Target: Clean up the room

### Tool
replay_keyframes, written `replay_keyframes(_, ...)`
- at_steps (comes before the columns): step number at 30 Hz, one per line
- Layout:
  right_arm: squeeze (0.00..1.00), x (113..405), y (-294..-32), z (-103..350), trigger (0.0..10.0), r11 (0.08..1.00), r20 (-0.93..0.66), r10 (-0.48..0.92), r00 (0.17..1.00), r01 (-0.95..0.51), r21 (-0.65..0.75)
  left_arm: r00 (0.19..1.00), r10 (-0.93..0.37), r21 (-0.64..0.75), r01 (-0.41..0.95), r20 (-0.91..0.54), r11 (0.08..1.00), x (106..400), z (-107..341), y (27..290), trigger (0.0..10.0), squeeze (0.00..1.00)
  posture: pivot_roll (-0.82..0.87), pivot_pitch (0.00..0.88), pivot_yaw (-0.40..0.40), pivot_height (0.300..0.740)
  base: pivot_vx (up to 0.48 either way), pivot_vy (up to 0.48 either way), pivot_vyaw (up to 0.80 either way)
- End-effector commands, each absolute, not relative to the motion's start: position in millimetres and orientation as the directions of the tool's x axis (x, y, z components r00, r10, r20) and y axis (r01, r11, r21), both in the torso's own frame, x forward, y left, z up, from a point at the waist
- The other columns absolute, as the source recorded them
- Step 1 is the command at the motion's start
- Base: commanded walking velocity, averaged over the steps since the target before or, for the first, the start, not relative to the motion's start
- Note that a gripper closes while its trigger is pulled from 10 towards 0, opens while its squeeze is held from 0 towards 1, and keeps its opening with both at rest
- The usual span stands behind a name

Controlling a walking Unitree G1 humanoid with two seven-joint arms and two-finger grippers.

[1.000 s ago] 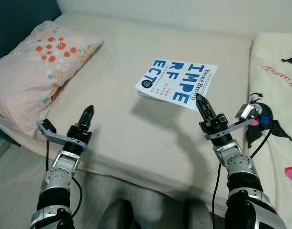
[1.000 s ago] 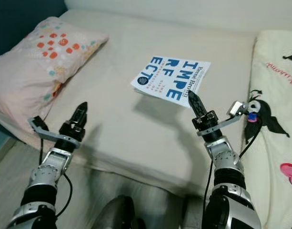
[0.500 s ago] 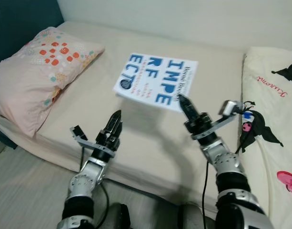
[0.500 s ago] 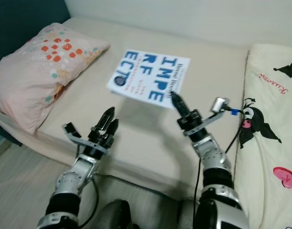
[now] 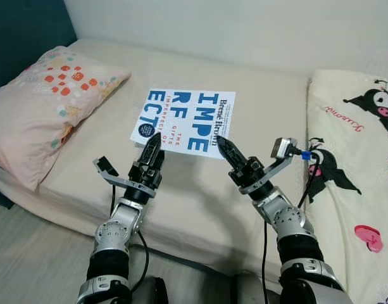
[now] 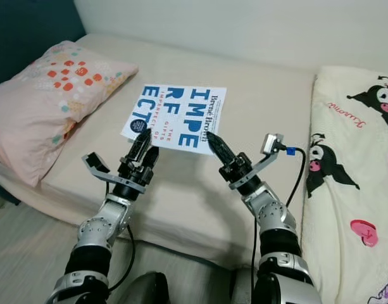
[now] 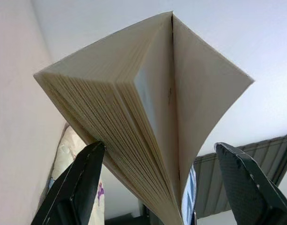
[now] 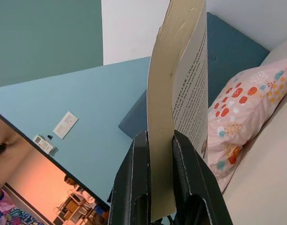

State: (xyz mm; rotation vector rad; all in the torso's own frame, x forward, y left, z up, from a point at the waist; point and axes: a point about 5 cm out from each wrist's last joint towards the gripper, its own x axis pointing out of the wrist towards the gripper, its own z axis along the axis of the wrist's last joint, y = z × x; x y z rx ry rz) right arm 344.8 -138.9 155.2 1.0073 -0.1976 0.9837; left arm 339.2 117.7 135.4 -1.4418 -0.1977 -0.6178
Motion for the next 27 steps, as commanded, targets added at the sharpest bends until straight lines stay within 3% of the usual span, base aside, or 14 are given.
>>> replay_keyframes(1,0.00,342.1,-138.3,156.8,0.0,0.159,0.559,0.611,0.561,-0.779,0.607,0.844,-0.266,-0.872,0.488,0.466,0.021,342.1,134.0,114.0,7.4,0.00,-0.03,0.122,0.017,0.605,0.000,0.000,0.00)
replay_keyframes(3,0.00,342.1,-138.3,156.8,0.0,0.159,0.559,0.611,0.561,-0.779,0.607,0.844,-0.266,-0.872,0.488,0.466,0.021,342.1,134.0,114.0,7.4,0.00,-0.03,0.122,0.017,0.605,0.000,0.000,0.00)
replay_keyframes(4,0.00,341.9,-138.1,156.9,0.0,0.158,0.559,0.612,0.559,-0.779,0.607,0.847,-0.265,-0.874,0.485,0.461,0.030,342.6,133.6,113.5,5.6,0.00,-0.03,0.122,0.017,0.605,0.000,0.000,0.00)
replay_keyframes(5,0.00,341.9,-138.1,156.9,0.0,0.158,0.559,0.612,0.559,-0.779,0.607,0.847,-0.265,-0.874,0.485,0.461,0.030,342.6,133.6,113.5,5.6,0.00,-0.03,0.122,0.017,0.605,0.000,0.000,0.00)
replay_keyframes(6,0.00,342.0,-137.5,156.6,0.0,0.159,0.556,0.615,0.560,-0.778,0.608,0.851,-0.262,-0.876,0.481,0.455,0.042,343.2,133.0,112.4,0.0,0.00,-0.03,0.123,0.016,0.605,0.000,0.000,0.00)
replay_keyframes(22,0.00,341.3,-138.9,153.7,0.0,0.182,0.532,0.617,0.579,-0.763,0.620,0.866,-0.224,-0.871,0.478,0.446,0.113,348.2,135.0,118.9,0.0,0.00,-0.04,0.123,0.011,0.605,0.000,0.000,0.00)
replay_keyframes(25,0.00,345.7,-139.2,148.2,0.0,0.245,0.472,0.613,0.634,-0.720,0.650,0.843,-0.280,-0.837,0.517,0.460,0.178,347.8,138.6,116.1,0.0,0.00,-0.04,0.124,0.010,0.605,0.000,0.000,0.00)
replay_keyframes(26,0.00,347.0,-139.0,144.0,10.0,0.282,0.435,0.616,0.656,-0.700,0.656,0.828,-0.305,-0.819,0.538,0.470,0.199,347.1,140.4,114.8,0.0,0.00,-0.04,0.124,0.010,0.605,0.000,0.000,0.00)
replay_keyframes(27,0.00,347.7,-139.2,140.5,10.0,0.306,0.409,0.616,0.673,-0.683,0.663,0.816,-0.325,-0.801,0.557,0.479,0.219,346.8,142.7,115.0,0.0,0.00,-0.04,0.124,0.009,0.605,0.000,0.000,0.00)
